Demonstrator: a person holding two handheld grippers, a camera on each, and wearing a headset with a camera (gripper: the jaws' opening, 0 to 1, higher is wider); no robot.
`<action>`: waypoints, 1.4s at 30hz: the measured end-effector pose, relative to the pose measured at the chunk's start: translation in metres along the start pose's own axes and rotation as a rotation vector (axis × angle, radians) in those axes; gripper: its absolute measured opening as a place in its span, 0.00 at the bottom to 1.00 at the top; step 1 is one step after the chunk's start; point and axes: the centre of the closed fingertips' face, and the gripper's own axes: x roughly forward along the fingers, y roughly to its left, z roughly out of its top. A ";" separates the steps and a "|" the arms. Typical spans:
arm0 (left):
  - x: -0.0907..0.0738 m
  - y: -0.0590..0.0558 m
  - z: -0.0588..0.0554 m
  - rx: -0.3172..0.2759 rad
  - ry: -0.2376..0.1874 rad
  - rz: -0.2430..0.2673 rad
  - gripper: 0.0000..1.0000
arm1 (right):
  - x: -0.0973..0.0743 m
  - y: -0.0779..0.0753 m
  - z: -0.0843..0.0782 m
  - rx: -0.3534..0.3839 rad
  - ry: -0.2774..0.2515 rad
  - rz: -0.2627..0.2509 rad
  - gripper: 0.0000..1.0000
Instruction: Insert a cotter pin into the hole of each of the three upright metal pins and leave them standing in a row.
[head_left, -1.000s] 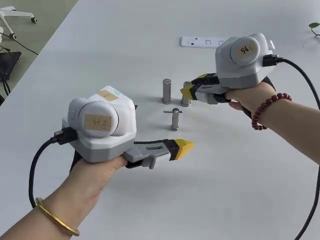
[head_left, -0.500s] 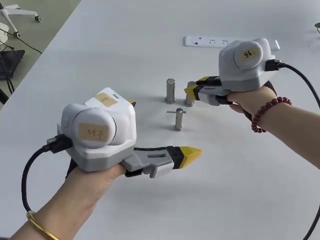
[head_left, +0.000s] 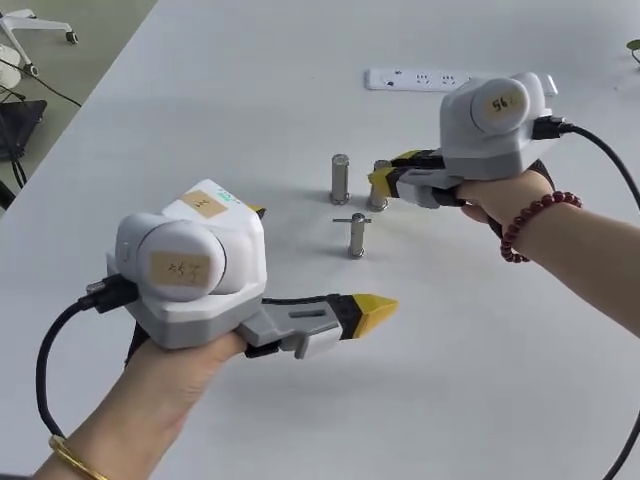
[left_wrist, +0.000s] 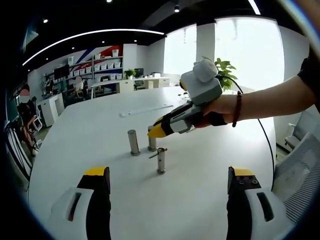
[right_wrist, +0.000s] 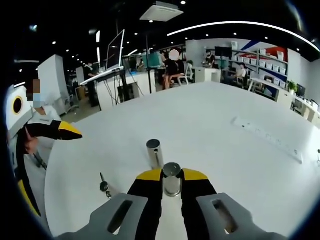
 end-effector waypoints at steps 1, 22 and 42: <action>0.000 0.000 0.001 -0.001 -0.003 0.002 0.98 | 0.000 0.000 0.000 -0.001 0.001 0.000 0.08; -0.005 -0.009 0.005 0.014 -0.007 -0.004 0.96 | -0.046 0.007 -0.015 0.012 0.007 -0.095 0.08; -0.019 -0.020 0.005 0.049 -0.010 -0.011 0.97 | -0.080 0.034 -0.034 0.076 0.007 -0.138 0.08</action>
